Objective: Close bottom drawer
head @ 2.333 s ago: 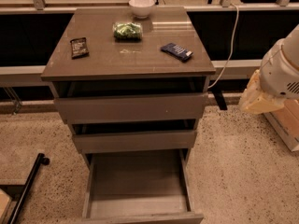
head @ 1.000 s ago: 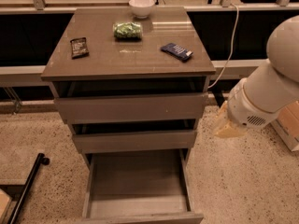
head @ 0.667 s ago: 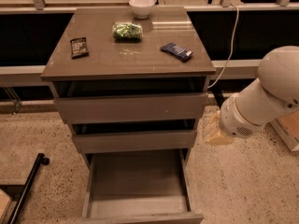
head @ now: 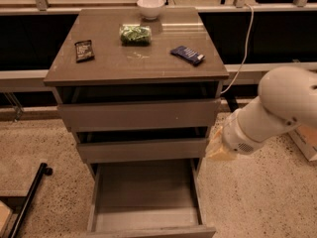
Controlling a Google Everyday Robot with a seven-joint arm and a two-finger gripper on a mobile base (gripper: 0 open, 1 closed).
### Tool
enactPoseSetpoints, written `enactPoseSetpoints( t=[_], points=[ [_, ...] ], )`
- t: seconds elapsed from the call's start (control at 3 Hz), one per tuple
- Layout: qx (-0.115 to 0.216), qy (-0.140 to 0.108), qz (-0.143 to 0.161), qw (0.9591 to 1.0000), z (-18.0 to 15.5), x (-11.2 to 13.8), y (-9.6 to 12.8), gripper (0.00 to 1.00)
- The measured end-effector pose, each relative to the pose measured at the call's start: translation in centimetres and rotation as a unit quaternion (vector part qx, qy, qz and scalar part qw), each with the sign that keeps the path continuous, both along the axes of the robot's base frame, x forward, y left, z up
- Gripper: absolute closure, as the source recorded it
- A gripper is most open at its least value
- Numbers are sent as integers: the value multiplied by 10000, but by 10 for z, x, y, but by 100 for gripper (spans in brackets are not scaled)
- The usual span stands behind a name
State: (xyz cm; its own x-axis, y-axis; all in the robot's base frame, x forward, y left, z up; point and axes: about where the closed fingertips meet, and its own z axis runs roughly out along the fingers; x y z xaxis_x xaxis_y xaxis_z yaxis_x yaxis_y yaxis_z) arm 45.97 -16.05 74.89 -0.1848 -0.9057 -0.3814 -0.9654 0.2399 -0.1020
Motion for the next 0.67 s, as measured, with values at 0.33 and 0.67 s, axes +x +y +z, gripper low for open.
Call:
enactPoseSetpoints(
  t=[0.33,0.67],
  points=[
    [213,57,56,9997,-45,9,16,100],
    [581,260,18,9980,-107,18,22,100]
  ],
)
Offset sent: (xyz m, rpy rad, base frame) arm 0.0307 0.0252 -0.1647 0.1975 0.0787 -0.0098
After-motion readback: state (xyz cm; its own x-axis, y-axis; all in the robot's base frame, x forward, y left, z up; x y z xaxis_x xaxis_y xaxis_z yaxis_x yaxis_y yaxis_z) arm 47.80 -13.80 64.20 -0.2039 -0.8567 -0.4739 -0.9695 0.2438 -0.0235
